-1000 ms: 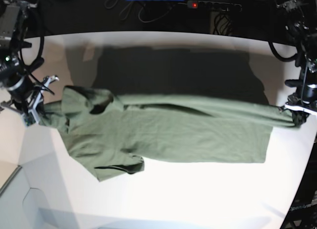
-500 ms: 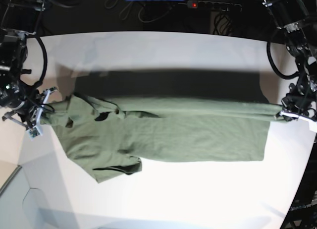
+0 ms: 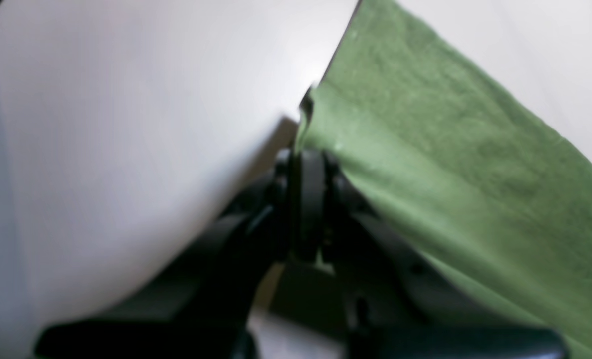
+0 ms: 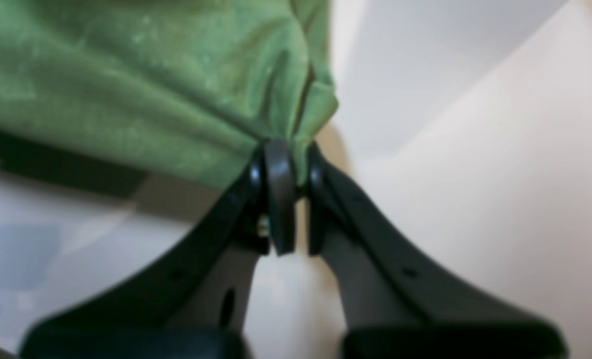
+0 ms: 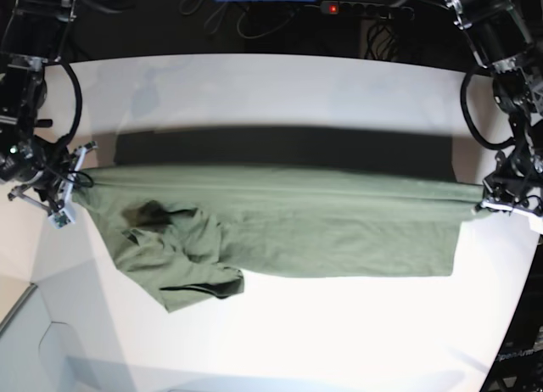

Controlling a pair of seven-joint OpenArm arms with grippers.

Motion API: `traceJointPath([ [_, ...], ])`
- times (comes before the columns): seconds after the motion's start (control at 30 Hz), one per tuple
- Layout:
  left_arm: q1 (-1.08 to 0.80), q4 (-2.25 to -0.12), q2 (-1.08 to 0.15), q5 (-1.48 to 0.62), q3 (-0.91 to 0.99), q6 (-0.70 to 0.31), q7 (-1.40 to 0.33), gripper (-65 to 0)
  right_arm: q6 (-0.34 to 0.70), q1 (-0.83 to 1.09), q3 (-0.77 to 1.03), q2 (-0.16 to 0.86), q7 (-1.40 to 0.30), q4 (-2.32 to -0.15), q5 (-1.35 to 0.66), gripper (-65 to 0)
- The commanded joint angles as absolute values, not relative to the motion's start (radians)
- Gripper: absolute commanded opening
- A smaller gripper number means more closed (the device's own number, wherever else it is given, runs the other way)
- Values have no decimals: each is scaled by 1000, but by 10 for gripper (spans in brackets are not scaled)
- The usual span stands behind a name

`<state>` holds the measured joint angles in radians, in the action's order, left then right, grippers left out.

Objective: Layout the t-shirt on the table in an organized manner, then fold the t-shirt properly
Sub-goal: 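Drag the held edge with both grippers away from the hem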

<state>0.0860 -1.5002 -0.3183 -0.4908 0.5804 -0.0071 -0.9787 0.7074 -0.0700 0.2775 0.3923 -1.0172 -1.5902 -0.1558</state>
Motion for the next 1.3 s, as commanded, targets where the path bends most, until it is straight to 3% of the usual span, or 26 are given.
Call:
traceJointPath([
  [0.0,94,-1529,-346,-484,590,1,-944,-648,698,-82,292,418,-986,-1626,-140,-650],
  [0.27,-21,-1649,-344,-484,595,1,-943,-648,698,45,328,407,-978,-1765,-140,-650],
  [0.63,-208,-1684,-341,-484,596,1,-932,-648,698,305,453,249,-972,-1916,-140,-650],
  [0.87,-268,-1682,-341,-483,596,1,-931,-648,698,458,476,150,-803,-1925,-140,-650],
  [1.27,-305,-1666,-344,-475,596,1,-932,-648,698,501,527,140,-783,-1923,-140,-650],
])
